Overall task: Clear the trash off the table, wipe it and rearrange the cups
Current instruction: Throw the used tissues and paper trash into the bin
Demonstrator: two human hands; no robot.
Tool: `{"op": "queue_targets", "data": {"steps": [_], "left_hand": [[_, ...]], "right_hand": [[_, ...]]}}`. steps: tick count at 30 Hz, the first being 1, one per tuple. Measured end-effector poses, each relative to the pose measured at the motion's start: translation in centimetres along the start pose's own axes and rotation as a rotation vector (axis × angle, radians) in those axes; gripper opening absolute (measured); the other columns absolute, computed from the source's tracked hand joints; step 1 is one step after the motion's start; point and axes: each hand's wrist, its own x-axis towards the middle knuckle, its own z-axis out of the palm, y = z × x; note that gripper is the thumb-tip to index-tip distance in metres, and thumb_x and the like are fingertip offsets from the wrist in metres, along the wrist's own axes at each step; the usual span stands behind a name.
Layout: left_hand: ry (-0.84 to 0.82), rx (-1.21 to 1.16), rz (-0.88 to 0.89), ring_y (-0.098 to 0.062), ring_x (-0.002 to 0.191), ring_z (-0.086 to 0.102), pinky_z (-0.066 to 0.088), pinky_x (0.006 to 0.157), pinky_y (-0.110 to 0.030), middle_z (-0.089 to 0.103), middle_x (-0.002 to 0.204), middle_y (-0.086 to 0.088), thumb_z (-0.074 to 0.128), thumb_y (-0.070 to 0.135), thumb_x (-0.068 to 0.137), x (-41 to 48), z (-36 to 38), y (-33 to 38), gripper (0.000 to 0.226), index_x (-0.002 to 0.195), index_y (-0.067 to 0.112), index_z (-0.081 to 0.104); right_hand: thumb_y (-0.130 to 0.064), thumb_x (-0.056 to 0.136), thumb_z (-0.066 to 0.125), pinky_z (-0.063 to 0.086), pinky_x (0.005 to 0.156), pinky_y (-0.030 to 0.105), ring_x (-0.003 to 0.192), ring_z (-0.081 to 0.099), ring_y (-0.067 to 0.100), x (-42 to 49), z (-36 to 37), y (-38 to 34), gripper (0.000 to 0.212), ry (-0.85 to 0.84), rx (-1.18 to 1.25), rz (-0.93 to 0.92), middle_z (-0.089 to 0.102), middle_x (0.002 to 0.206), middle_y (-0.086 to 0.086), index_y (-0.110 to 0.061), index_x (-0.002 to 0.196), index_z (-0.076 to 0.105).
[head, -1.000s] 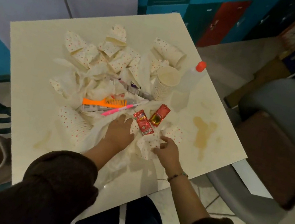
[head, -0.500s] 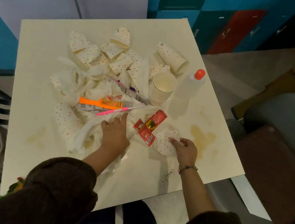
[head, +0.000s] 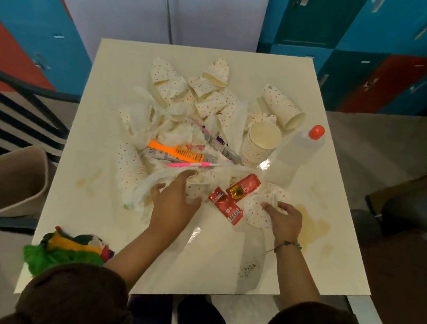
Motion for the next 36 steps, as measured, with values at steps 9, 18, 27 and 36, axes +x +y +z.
{"op": "queue_targets", "data": {"steps": [9,18,27,36], "left_hand": [[0.079,-0.393,-0.098,0.009,0.076,0.055,0.039,0.062,0.002,0.058,0.090,0.022,0.069,0.015,0.081,-1.3,-5.0,-1.2,0.033,0.112,0.023,0.061],[0.345,-0.461,-0.238,-0.014,0.086,0.058,0.044,0.066,-0.017,0.063,0.098,0.003,0.065,0.014,0.084,-2.0,-12.4,-7.6,0.023,0.106,0.015,0.063],[0.573,-0.571,-0.494,-0.014,0.093,0.057,0.052,0.075,-0.031,0.058,0.104,0.005,0.058,0.013,0.088,-2.4,-21.7,-20.1,0.029,0.117,0.016,0.056],[0.603,-0.637,-0.711,-0.024,0.108,0.059,0.048,0.078,-0.030,0.061,0.120,-0.008,0.055,0.015,0.091,1.1,-27.3,-33.1,0.030,0.121,0.012,0.053]], "right_hand": [[-0.023,0.073,0.078,0.048,0.086,0.032,0.099,0.060,0.023,-3.6,1.5,-3.4,0.034,-0.038,-0.031,-0.199,0.067,0.102,0.007,-0.004,0.100,0.068],[-0.026,0.074,0.077,0.040,0.065,0.015,0.079,0.055,0.013,-13.8,8.3,-8.6,0.022,-0.297,-0.124,-0.676,0.063,0.093,-0.005,-0.022,0.090,0.063],[-0.030,0.079,0.072,0.043,0.070,0.022,0.082,0.055,0.014,-22.7,21.5,-10.5,0.026,-0.500,-0.159,-0.647,0.063,0.097,-0.006,-0.018,0.100,0.066],[-0.030,0.084,0.067,0.046,0.083,0.023,0.097,0.053,0.009,-30.1,35.8,-11.0,0.035,-0.617,-0.325,-0.628,0.064,0.117,0.003,-0.011,0.113,0.063]]}}
